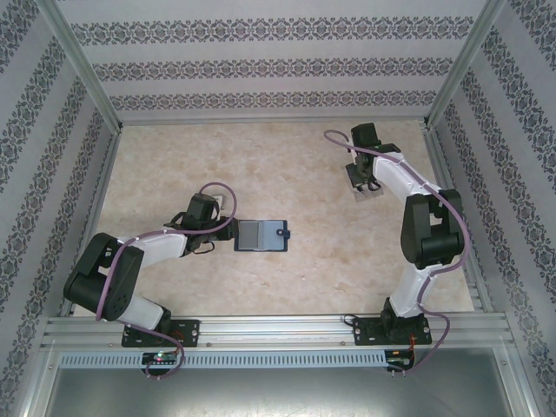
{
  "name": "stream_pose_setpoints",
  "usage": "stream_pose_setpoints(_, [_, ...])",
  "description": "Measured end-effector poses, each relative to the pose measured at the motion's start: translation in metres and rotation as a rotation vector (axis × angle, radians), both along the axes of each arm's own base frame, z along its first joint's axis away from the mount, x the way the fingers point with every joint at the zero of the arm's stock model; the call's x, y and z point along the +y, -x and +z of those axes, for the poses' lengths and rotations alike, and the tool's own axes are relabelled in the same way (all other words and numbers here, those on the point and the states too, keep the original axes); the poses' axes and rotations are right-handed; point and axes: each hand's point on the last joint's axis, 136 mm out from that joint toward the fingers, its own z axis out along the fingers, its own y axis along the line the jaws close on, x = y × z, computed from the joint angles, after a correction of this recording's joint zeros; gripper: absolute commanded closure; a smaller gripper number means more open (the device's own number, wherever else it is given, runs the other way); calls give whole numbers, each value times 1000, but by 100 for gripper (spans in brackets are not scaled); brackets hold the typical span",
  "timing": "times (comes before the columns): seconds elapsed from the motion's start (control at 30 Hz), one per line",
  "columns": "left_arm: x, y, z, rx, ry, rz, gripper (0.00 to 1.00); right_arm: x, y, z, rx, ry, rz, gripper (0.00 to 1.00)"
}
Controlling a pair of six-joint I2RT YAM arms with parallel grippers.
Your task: Put the credit cards into the card holder
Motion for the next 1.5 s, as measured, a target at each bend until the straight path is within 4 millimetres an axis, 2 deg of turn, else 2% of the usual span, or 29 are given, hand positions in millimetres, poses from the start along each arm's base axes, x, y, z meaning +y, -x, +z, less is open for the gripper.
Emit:
stream_pose_setpoints(0.17, [0, 0, 0, 1, 1, -1, 59, -1, 2, -1, 14, 2, 13, 97])
stream_pose_setpoints(0.2, [0, 0, 0, 1, 1, -1, 59, -2, 3, -2, 18, 1, 15, 92])
stream_pose_setpoints(0.27, [-1, 0, 0, 1, 3, -2, 59, -4, 4, -3, 27, -1, 16, 74])
stream_pose_setpoints(0.37, [-1, 0, 0, 2, 3, -3, 59, -7, 8, -9, 57, 3, 23, 68])
stream_pose_setpoints(0.57, [-1, 1, -1, 7, 5, -6, 59, -3, 9, -15, 75, -27, 27, 67])
stream_pose_setpoints(0.87, [-2, 1, -4, 16, 5, -9, 59, 7, 10, -4, 50, -91, 35, 59])
stream_pose_setpoints(1.03, [-4, -1, -6, 23, 8, -13, 59, 5, 10, -5, 54, -81, 29, 55])
stream_pose_setpoints(1.23, [-5, -1, -7, 28, 6, -14, 59, -3, 9, -13, 71, -35, 9, 58])
stream_pose_setpoints(1.5, [-5, -1, -7, 33, 7, -16, 59, -7, 4, -16, 81, -78, -5, 50])
